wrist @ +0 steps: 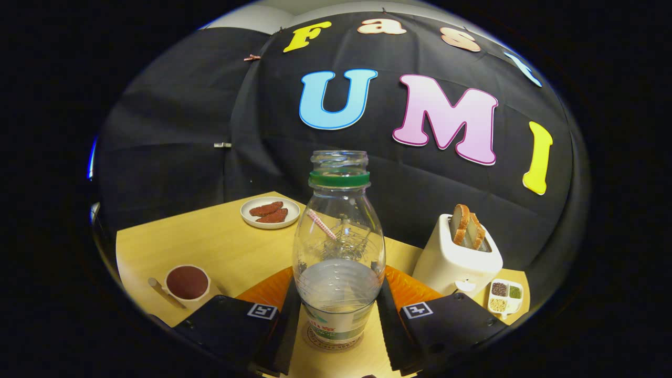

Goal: Take the bottle from table, then pour the juice into the cup, finally place the bottle on the coaster

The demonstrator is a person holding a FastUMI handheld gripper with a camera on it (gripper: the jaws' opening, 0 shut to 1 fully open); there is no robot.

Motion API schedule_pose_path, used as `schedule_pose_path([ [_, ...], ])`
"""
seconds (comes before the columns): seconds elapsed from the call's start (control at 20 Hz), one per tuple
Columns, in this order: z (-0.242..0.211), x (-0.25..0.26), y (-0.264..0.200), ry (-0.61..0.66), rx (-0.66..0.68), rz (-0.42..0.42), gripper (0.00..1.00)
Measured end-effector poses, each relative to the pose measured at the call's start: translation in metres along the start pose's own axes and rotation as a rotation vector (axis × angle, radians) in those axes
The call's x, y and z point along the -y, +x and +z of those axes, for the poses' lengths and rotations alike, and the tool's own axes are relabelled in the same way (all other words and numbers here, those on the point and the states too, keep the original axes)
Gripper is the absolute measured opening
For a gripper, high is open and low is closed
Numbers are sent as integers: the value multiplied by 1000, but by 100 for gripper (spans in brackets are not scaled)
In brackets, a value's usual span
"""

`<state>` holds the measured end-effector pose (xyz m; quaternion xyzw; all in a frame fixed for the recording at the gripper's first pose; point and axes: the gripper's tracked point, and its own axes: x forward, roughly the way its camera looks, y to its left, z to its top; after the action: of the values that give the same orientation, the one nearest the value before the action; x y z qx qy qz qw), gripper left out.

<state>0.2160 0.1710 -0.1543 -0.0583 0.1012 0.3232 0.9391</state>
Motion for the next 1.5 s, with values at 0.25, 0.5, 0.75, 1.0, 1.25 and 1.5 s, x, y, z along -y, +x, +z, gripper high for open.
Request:
schedule_pose_path([
  [0.25,-17,6,11,38,16,-6,71],
  [0.5,-36,6,16,69,-6,-17,72],
  [0.75,-46,5,14,51,-2,-35,74],
  [1.0,-49,5,9,39,5,-48,76],
  [1.25,-48,5,7,34,-1,-55,78],
  [1.5,-49,2,3,41,-17,-55,92],
])
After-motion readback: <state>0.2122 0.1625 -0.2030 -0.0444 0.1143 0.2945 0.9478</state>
